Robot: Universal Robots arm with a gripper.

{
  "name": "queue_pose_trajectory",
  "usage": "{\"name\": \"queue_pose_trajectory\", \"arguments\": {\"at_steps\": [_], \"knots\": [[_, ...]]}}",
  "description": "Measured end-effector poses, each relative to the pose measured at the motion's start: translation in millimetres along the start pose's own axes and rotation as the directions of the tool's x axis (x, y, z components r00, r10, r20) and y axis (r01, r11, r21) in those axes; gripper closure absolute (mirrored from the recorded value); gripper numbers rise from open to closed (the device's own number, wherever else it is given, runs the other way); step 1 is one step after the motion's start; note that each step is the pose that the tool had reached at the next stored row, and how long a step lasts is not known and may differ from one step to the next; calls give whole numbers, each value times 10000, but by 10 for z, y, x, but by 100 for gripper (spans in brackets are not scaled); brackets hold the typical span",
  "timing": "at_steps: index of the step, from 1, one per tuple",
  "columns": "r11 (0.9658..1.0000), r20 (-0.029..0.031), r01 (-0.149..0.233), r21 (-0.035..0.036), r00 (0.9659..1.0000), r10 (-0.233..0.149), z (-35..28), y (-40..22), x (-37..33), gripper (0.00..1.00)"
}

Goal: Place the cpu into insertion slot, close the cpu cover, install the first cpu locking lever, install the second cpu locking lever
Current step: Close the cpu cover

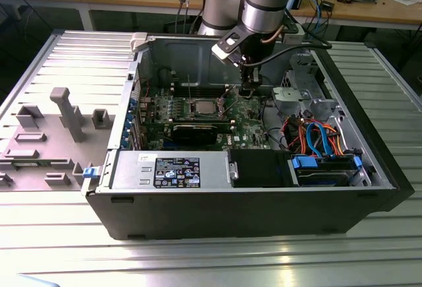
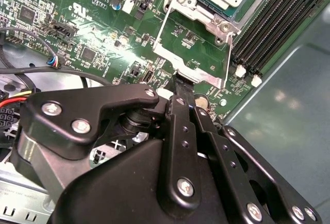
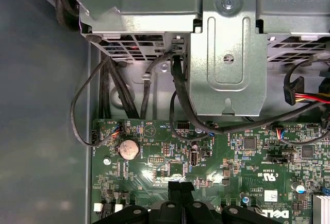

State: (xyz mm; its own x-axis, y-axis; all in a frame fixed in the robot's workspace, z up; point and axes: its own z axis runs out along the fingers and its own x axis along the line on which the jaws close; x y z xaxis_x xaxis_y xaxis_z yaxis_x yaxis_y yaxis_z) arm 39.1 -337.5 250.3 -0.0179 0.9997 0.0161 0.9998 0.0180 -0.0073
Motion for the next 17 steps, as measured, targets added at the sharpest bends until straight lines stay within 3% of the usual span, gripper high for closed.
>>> {"name": "queue_pose_trajectory", "arguments": {"at_steps": [17], "knots": [[10000, 0, 0, 0, 10000, 0, 0, -30, 0, 89]]}}
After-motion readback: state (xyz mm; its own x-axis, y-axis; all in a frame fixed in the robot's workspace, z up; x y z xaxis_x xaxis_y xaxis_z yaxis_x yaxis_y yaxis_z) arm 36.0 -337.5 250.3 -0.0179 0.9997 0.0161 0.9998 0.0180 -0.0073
